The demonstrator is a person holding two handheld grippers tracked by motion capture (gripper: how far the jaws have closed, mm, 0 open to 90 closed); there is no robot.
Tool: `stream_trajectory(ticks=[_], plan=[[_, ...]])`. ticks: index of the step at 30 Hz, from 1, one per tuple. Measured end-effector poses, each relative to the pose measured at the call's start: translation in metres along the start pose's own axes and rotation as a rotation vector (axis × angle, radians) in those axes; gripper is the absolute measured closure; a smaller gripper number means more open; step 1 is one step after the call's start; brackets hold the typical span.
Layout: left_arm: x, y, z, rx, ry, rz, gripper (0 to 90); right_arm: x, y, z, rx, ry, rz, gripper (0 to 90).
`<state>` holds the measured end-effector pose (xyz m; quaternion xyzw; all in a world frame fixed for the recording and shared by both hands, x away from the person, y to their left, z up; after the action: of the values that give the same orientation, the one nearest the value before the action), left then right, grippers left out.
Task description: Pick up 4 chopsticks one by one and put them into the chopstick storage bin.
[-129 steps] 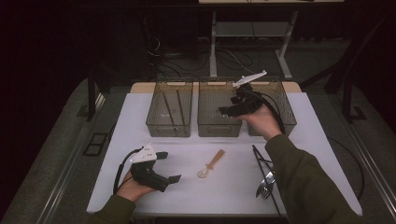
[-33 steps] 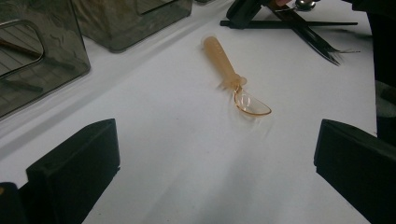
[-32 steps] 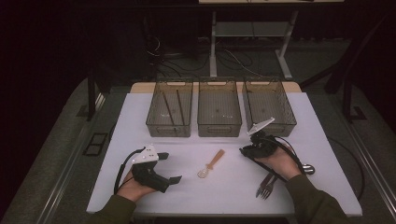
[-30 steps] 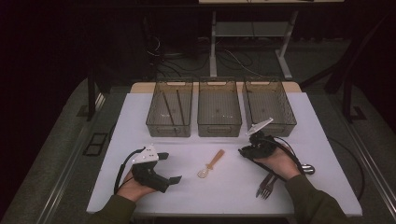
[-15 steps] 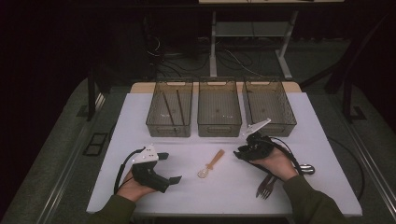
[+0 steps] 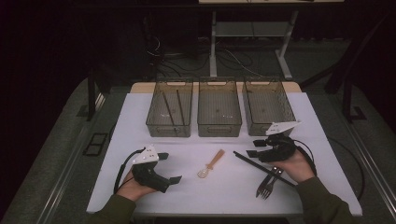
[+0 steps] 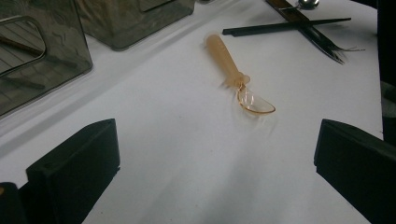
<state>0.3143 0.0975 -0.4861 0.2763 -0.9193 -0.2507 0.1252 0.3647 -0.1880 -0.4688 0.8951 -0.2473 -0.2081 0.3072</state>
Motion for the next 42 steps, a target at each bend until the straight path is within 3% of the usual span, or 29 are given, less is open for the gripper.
stream_trajectory(ticks=[15, 30, 35, 36, 42], plan=[[0.0, -0.002, 0.002, -0.013, -0.006, -0.01, 0.0, -0.005, 0.027, 0.028, 0.027, -0.01, -0.014, 45.4], [0.0, 0.001, 0.0, -0.007, 0.005, -0.02, 0.0, -0.005, 0.053, 0.071, -0.016, -0.036, 0.013, 71.0], [0.001, 0.0, 0.001, -0.012, -0.002, -0.025, 0.0, -0.004, 0.057, 0.082, -0.04, -0.037, 0.03, 74.6], [0.001, -0.001, 0.001, -0.012, 0.0, -0.025, 0.0, -0.001, 0.057, 0.089, -0.069, -0.02, 0.054, 75.9], [0.001, 0.0, 0.001, -0.012, 0.007, -0.026, 0.0, 0.004, 0.061, 0.104, -0.105, -0.026, 0.061, 77.9]])
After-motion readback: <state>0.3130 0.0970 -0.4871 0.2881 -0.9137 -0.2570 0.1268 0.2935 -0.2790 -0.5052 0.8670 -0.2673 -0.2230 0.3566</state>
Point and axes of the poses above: each handheld gripper's, and its own axes: y roughly backward along the jaws, z roughly out of its underside, x roughly to its right, the point moved 10 cm from there along -y, roughly forward along the jaws, and after that the axes turned 5 degrees about -z, right-handed, at the moved point
